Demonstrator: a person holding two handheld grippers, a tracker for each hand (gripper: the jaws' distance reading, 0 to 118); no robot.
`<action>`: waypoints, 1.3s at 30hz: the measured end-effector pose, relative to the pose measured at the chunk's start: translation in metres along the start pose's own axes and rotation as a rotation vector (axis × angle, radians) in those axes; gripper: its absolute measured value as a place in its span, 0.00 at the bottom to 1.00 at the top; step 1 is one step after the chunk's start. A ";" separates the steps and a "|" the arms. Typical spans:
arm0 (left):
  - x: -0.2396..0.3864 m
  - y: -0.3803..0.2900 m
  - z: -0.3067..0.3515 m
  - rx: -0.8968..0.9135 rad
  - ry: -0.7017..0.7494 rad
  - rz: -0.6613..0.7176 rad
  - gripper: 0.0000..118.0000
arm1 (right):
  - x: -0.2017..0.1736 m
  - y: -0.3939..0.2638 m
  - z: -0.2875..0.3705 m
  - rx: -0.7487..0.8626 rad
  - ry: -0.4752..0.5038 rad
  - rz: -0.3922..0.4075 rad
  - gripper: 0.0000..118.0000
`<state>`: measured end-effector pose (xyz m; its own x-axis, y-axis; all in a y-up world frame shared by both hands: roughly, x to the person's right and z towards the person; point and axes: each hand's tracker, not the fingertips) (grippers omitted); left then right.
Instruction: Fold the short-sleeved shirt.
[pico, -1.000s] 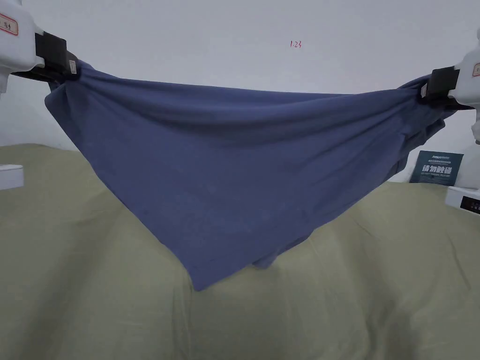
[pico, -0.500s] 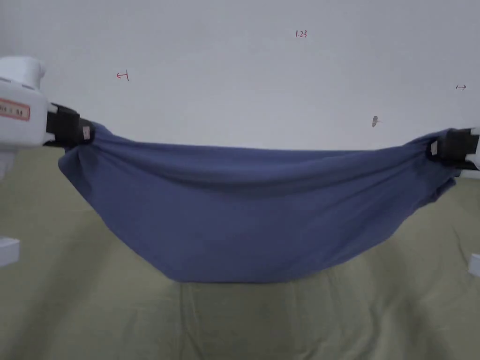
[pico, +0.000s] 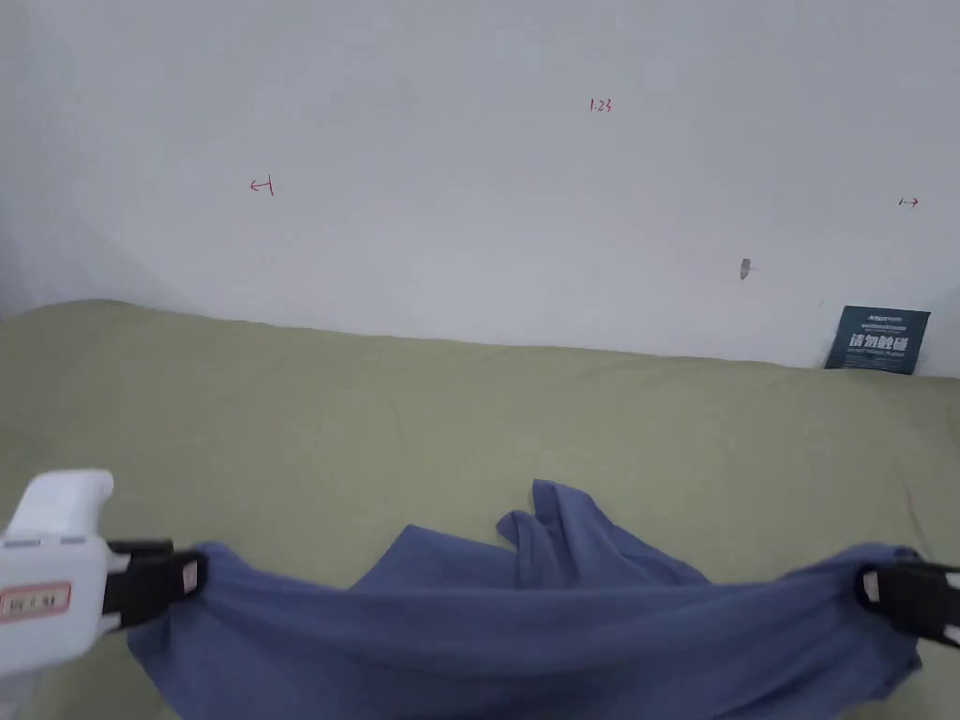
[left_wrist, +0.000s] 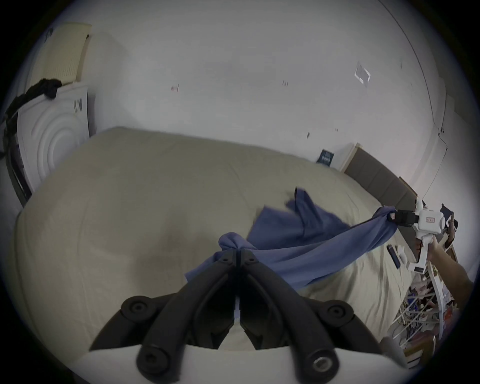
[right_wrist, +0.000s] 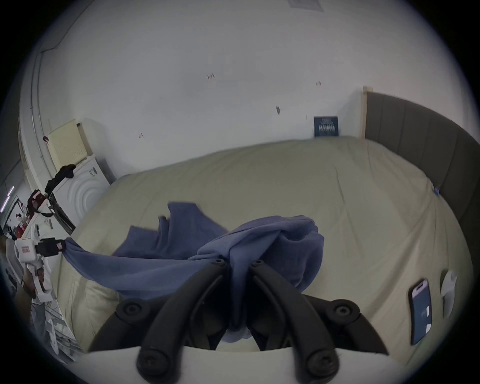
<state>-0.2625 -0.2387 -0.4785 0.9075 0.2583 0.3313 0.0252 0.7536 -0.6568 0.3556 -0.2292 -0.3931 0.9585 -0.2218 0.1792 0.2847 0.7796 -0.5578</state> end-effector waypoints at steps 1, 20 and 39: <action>-0.001 -0.012 0.001 -0.012 0.001 0.002 0.00 | 0.003 -0.008 0.002 -0.012 -0.003 -0.001 0.09; -0.005 -0.166 0.025 -0.169 0.041 0.159 0.31 | 0.031 -0.121 0.025 -0.108 -0.074 -0.037 0.32; 0.199 -0.144 0.104 0.199 0.308 -0.121 0.00 | -0.149 -0.156 0.181 0.221 -0.194 0.178 0.04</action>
<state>-0.1288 -0.2326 -0.2475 0.9871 -0.0106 0.1597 0.0857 0.8778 -0.4713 0.1658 -0.2119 -0.1861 0.9660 0.0276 0.2571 0.0829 0.9088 -0.4089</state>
